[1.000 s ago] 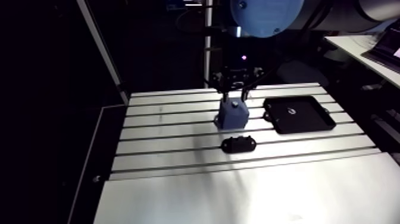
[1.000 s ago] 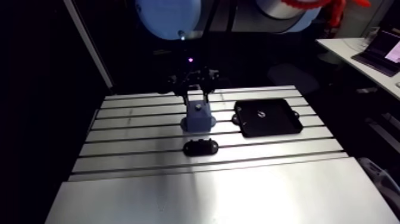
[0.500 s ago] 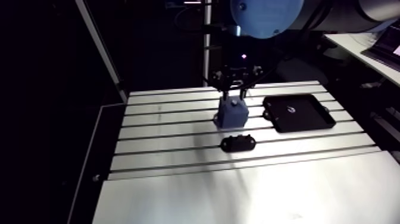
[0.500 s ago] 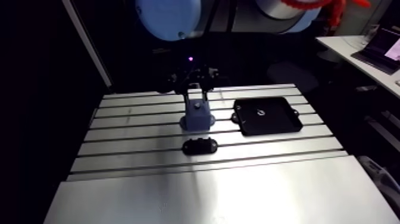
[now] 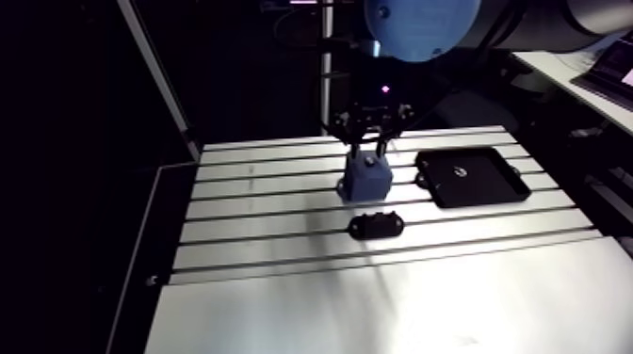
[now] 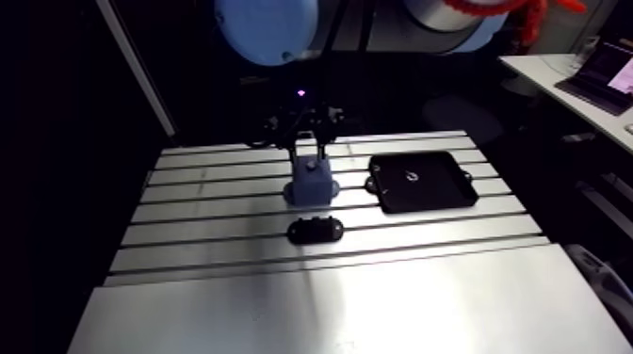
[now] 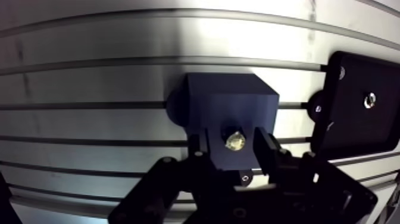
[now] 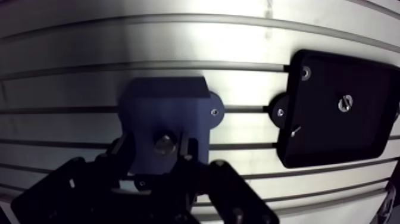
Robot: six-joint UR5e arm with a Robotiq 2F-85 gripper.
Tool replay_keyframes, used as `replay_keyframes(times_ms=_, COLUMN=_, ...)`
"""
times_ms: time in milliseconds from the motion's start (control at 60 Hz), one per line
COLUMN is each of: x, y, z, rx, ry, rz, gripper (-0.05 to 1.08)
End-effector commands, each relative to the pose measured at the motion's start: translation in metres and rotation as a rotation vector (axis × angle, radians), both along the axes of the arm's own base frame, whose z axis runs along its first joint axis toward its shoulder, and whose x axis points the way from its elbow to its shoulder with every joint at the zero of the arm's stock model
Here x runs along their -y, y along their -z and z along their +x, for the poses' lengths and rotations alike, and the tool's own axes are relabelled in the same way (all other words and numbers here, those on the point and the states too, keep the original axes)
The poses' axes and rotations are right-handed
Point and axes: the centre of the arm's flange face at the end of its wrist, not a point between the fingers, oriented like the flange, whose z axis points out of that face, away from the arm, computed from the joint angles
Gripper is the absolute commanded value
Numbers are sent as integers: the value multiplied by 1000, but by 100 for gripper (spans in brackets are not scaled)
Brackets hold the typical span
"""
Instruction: Pick up the M10 bolt and insert it into the hex recess until seated.
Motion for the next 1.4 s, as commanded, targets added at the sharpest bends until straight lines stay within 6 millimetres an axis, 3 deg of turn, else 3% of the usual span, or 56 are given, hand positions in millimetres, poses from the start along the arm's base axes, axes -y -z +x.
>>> replay_keyframes(times_ms=17, x=-3, y=0, z=0, rx=0, ry=4, rz=-4, gripper=49)
replay_keyframes(times_ms=300, x=-12, y=-2, z=-2, rx=-1, ry=14, rz=-2, gripper=49)
replay_keyframes(times_ms=1400, x=-7, y=4, z=3, rx=13, ry=-1, rz=-11, gripper=52)
